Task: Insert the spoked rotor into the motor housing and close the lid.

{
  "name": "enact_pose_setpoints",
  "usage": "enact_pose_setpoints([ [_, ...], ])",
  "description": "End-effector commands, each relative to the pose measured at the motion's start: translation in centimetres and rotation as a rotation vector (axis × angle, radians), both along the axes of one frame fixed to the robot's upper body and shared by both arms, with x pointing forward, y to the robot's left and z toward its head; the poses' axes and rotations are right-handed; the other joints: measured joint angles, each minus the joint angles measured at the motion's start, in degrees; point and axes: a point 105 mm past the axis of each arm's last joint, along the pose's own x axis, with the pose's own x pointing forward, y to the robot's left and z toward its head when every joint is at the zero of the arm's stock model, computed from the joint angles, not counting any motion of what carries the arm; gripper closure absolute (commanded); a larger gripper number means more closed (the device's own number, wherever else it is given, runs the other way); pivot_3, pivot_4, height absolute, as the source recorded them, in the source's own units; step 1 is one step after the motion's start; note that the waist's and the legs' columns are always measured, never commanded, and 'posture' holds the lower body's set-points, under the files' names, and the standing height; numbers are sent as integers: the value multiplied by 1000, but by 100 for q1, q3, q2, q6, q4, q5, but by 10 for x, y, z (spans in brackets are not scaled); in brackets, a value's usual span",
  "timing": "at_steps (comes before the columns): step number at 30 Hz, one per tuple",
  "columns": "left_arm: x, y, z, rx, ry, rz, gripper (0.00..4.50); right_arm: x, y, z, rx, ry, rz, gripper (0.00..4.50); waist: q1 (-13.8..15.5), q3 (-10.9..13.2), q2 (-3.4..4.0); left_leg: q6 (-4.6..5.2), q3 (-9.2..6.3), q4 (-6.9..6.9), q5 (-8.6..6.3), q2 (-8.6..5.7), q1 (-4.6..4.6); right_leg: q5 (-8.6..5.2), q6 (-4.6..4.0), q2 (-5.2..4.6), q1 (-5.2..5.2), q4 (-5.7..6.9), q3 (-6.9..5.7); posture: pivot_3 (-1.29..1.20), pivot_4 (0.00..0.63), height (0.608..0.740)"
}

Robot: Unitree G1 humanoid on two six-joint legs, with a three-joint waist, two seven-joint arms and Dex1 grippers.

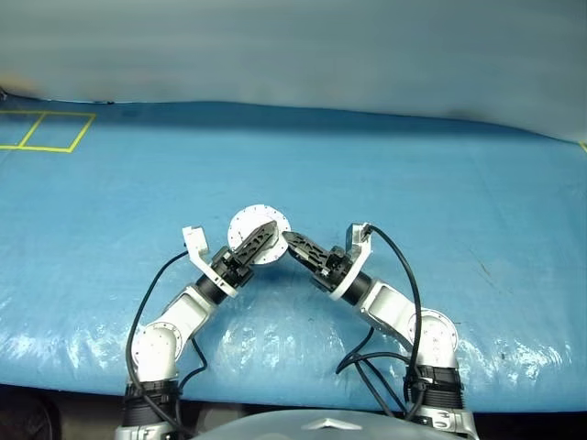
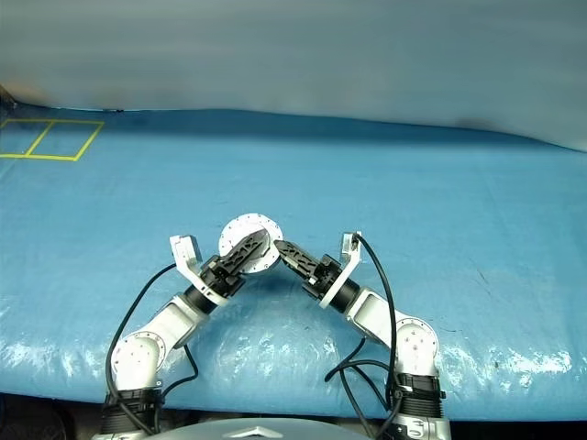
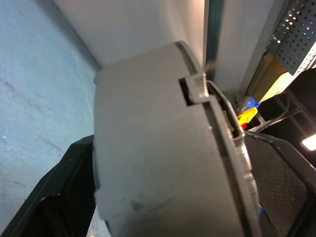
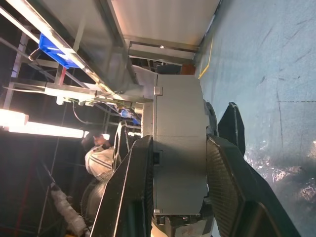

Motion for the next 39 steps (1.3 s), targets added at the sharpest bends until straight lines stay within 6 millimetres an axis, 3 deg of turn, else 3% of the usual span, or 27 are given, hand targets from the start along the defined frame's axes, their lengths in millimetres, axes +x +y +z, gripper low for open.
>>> enact_pose_setpoints([
  [1,4,2,2,4,-1,32,62,-4,5,27,63,-97,33,3299,0,0,0,0,0,0,0,0,0,0,0,0,0,0,0,0,150,740],
  [11,1,1,6,-65,25,19,62,-3,6,24,56,-83,30,3299,2,0,0,0,0,2,0,0,-2,1,1,0,0,0,0,0,150,740],
  [17,5,2,1,-3,31,57,1849,-3,7,24,56,-82,32,3299,3,0,0,0,0,2,0,0,-2,1,1,0,0,0,0,0,150,740],
  [31,5,-1,1,3,31,44,1887,-2,6,23,42,-82,25,3299,4,0,0,0,0,3,0,0,-2,1,1,0,0,0,0,0,150,740],
  [35,-1,-3,12,-40,-34,6,1887,2,5,23,29,-86,-10,3299,-4,0,0,0,1,4,0,0,-3,1,2,0,0,0,0,0,150,740],
  [39,5,-4,1,31,29,39,1887,4,4,24,9,-111,-34,3299,5,0,0,0,-1,5,0,0,-3,1,2,0,0,1,0,0,150,740],
])
